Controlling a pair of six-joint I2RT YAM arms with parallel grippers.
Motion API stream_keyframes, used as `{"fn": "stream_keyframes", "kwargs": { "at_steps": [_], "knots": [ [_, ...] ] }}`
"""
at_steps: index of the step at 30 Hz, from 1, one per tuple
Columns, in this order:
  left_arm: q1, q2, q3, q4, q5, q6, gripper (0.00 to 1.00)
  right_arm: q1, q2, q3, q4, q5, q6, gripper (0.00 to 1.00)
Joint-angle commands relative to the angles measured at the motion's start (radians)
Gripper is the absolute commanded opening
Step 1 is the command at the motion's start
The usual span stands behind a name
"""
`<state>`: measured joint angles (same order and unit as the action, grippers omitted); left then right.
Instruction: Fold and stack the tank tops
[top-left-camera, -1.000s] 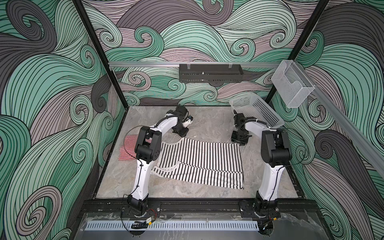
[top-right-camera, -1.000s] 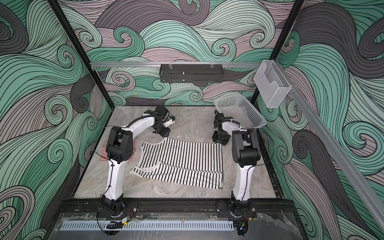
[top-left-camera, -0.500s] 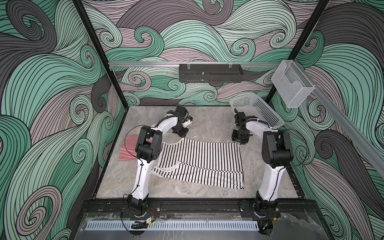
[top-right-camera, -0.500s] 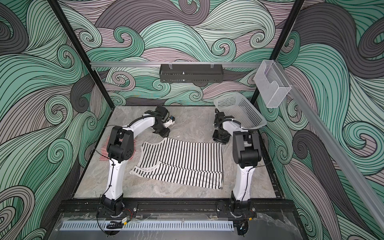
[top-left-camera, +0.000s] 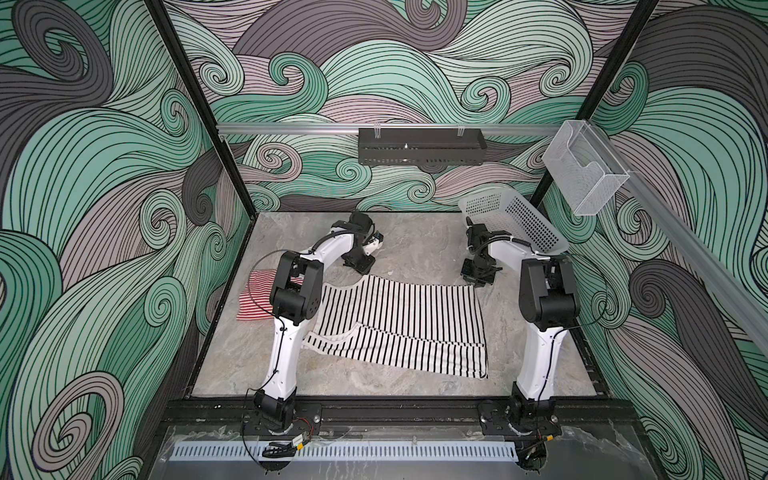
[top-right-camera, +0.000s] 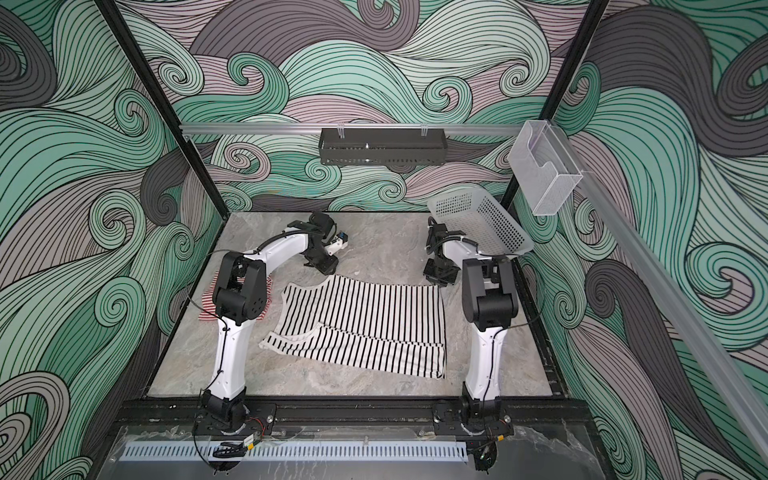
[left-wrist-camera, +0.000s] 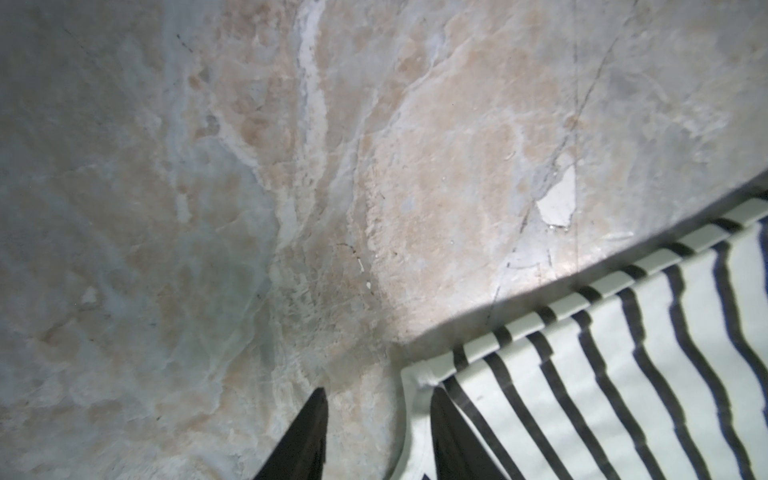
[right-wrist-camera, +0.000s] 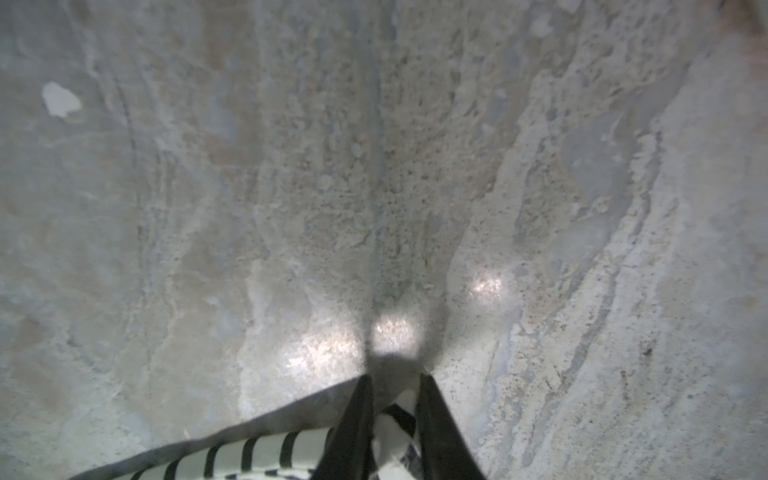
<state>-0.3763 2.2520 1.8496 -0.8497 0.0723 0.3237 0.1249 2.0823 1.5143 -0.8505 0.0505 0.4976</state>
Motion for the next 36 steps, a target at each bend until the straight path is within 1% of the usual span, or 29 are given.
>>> {"fn": "stream_keyframes", "kwargs": {
  "at_steps": [1, 4, 5, 8, 12, 17, 21, 22, 25, 29, 31, 33, 36],
  "knots": [
    [0.007, 0.009, -0.001, -0.009, 0.009, -0.002, 0.44, 0.005, 0.014, 0.016, -0.016, 0.006, 0.001, 0.15],
    [0.007, 0.014, 0.006, -0.012, 0.010, -0.002, 0.44, 0.010, -0.005, 0.009, -0.019, 0.007, -0.003, 0.11],
    [0.007, 0.016, 0.009, -0.014, 0.013, -0.002, 0.44, 0.011, -0.012, 0.004, -0.020, 0.008, -0.004, 0.08],
    [0.007, 0.023, 0.018, -0.019, 0.020, 0.004, 0.44, 0.019, -0.043, -0.008, -0.022, 0.007, -0.004, 0.05],
    [0.007, 0.045, 0.051, -0.051, 0.062, 0.017, 0.45, 0.038, -0.068, -0.010, -0.031, 0.006, -0.011, 0.04],
    [0.007, 0.081, 0.099, -0.078, 0.059, 0.015, 0.45, 0.063, -0.074, -0.002, -0.047, 0.023, -0.021, 0.03],
    [0.007, 0.090, 0.105, -0.086, 0.069, 0.027, 0.45, 0.066, -0.079, -0.005, -0.047, 0.028, -0.020, 0.02],
    [0.006, 0.093, 0.106, -0.092, 0.073, 0.032, 0.43, 0.066, -0.079, -0.005, -0.047, 0.030, -0.022, 0.03],
    [0.007, 0.094, 0.107, -0.114, 0.088, 0.038, 0.34, 0.065, -0.079, -0.002, -0.048, 0.032, -0.022, 0.02],
    [0.007, 0.070, 0.068, -0.098, 0.097, 0.046, 0.29, 0.067, -0.080, 0.003, -0.051, 0.038, -0.024, 0.01],
    [0.007, 0.063, 0.055, -0.083, 0.095, 0.045, 0.25, 0.066, -0.079, 0.005, -0.054, 0.036, -0.025, 0.00],
    [0.007, 0.065, 0.059, -0.083, 0.095, 0.042, 0.22, 0.065, -0.081, 0.006, -0.056, 0.036, -0.025, 0.00],
    [0.008, 0.067, 0.064, -0.081, 0.099, 0.037, 0.14, 0.066, -0.091, -0.003, -0.056, 0.041, -0.028, 0.00]
  ]
}}
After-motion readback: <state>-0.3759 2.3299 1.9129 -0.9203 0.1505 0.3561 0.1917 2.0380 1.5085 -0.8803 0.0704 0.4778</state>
